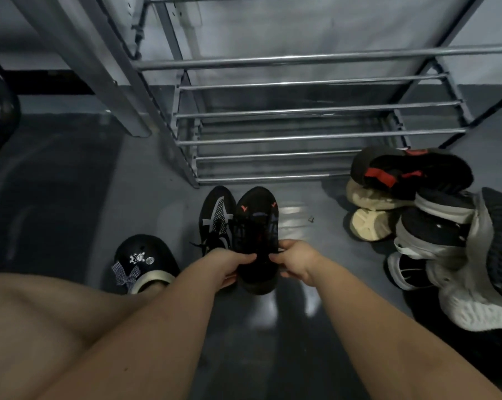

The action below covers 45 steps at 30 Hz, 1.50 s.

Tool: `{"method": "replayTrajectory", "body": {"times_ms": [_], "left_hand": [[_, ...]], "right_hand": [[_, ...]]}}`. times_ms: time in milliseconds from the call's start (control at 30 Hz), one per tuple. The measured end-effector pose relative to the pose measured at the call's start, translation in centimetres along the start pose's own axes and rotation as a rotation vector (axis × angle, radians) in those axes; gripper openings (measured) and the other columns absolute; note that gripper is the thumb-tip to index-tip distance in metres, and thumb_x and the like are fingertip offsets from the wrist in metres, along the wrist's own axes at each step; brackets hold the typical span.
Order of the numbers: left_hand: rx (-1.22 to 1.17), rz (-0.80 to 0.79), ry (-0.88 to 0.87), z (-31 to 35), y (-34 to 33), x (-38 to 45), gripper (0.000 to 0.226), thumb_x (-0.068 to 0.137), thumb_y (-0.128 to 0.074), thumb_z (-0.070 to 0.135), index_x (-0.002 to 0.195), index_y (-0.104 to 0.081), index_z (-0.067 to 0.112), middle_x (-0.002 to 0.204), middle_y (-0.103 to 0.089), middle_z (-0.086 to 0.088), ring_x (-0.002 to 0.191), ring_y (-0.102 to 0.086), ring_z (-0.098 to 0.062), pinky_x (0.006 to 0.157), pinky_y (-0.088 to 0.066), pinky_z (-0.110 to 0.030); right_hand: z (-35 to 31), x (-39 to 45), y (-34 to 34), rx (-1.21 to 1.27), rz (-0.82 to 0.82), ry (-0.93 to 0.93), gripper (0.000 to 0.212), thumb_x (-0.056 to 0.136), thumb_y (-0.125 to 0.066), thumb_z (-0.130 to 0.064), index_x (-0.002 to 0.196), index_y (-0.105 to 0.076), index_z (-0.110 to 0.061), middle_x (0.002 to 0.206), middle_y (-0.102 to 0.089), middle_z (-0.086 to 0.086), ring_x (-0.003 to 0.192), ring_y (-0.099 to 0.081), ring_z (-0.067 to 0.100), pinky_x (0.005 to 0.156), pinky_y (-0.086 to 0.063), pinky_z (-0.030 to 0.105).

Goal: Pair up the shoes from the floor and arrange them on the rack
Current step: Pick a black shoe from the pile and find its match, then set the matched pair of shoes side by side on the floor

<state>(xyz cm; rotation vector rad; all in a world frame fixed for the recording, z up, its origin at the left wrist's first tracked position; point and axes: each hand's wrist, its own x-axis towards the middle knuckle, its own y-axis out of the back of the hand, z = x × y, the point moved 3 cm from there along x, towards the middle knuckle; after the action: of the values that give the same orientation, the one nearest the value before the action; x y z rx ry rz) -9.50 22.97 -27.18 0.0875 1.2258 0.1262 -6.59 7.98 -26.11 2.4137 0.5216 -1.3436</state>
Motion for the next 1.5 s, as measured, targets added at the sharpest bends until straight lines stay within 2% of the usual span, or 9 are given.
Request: {"method": "replayTrajectory", "body": {"times_ms": [100,233,367,500,700,900,1067,1300,1500], "left_hand": [[0.044,-0.02,-0.026,0.0,-0.2,0.6,0.046,0.081,-0.072,0.022,0.123,-0.057,0.009,0.121,-0.06,0.002,0.118,-0.054,-0.019,0.087,-0.043,-0.026],[0.082,-0.067,-0.07,-0.1,-0.9,0.9,0.042,0.085,-0.067,0.018,0.125,-0.056,0.011,0.125,-0.06,-0.003,0.119,-0.054,-0.021,0.089,-0.045,-0.028],[0.207,0.013,-0.166,0.6,-1.2,0.8,0.045,0.088,-0.062,0.011,0.132,-0.051,0.008,0.128,-0.059,-0.01,0.117,-0.056,-0.026,0.086,-0.048,-0.03],[0.455,0.118,-0.358,1.6,-1.6,-0.3,0.048,0.089,-0.06,0.011,0.135,-0.047,0.009,0.132,-0.056,-0.01,0.12,-0.053,-0.026,0.101,-0.042,-0.032],[1.082,0.191,-0.646,2.6,-4.0,-3.5,0.061,0.093,-0.053,0.028,0.148,-0.027,0.022,0.154,-0.029,-0.003,0.139,-0.031,-0.022,0.113,-0.029,-0.033],[1.487,0.185,-0.814,1.6,-7.8,-6.2,0.062,0.094,-0.045,0.031,0.149,-0.019,0.019,0.16,-0.011,-0.004,0.146,-0.013,-0.025,0.118,-0.014,-0.038],[1.602,0.134,-0.931,1.7,-10.6,-9.0,0.067,0.095,-0.04,0.033,0.151,-0.007,0.018,0.16,-0.001,-0.004,0.148,-0.004,-0.023,0.12,-0.006,-0.037],[1.652,0.11,-1.143,3.1,-15.5,-13.3,0.067,0.095,-0.042,0.04,0.151,-0.01,0.021,0.16,0.001,-0.007,0.148,-0.003,-0.024,0.119,-0.005,-0.036],[1.667,0.093,-1.194,4.6,-20.4,-15.7,0.064,0.096,-0.039,0.045,0.15,-0.015,0.022,0.16,-0.004,-0.009,0.147,-0.006,-0.026,0.119,-0.008,-0.038]], "right_hand": [[0.0,1.0,-0.2,-0.095,0.019,-0.007,0.032,0.093,-0.047,0.004,0.123,-0.057,-0.004,0.083,-0.056,0.006,0.062,-0.048,0.013,0.051,-0.039,0.02],[0.1,1.7,0.3,-0.244,0.104,0.058,0.029,0.089,-0.049,0.004,0.115,-0.062,0.003,0.094,-0.06,0.011,0.076,-0.057,0.022,0.052,-0.042,0.016],[-0.1,1.6,0.6,-0.238,0.112,0.083,0.036,0.087,-0.049,0.004,0.121,-0.06,0.0,0.116,-0.065,0.022,0.099,-0.062,0.03,0.078,-0.051,0.032],[-0.3,-0.4,1.2,-0.294,0.09,0.107,0.037,0.089,-0.057,-0.006,0.126,-0.056,0.0,0.122,-0.062,0.019,0.114,-0.059,0.03,0.085,-0.048,0.027],[1.2,-3.6,4.4,-0.82,0.206,0.202,0.055,0.096,-0.047,-0.024,0.147,-0.029,-0.017,0.152,-0.031,0.01,0.138,-0.033,0.028,0.11,-0.033,0.034],[4.3,-7.0,8.4,-0.989,0.382,0.196,0.061,0.095,-0.045,-0.022,0.151,-0.02,-0.022,0.16,-0.01,0.008,0.147,-0.011,0.027,0.116,-0.024,0.04],[6.2,-10.7,10.9,-1.049,0.485,0.184,0.066,0.094,-0.047,-0.029,0.152,-0.015,-0.022,0.16,-0.007,0.008,0.148,-0.007,0.027,0.117,-0.016,0.042],[7.6,-16.2,17.2,-1.025,0.721,0.171,0.065,0.094,-0.046,-0.041,0.151,-0.02,-0.022,0.16,-0.01,0.008,0.148,-0.007,0.026,0.119,-0.011,0.043],[12.1,-19.9,24.3,-0.982,0.872,0.012,0.063,0.096,-0.034,-0.052,0.15,-0.022,-0.023,0.157,-0.02,0.009,0.145,-0.016,0.028,0.117,-0.017,0.045]]}}
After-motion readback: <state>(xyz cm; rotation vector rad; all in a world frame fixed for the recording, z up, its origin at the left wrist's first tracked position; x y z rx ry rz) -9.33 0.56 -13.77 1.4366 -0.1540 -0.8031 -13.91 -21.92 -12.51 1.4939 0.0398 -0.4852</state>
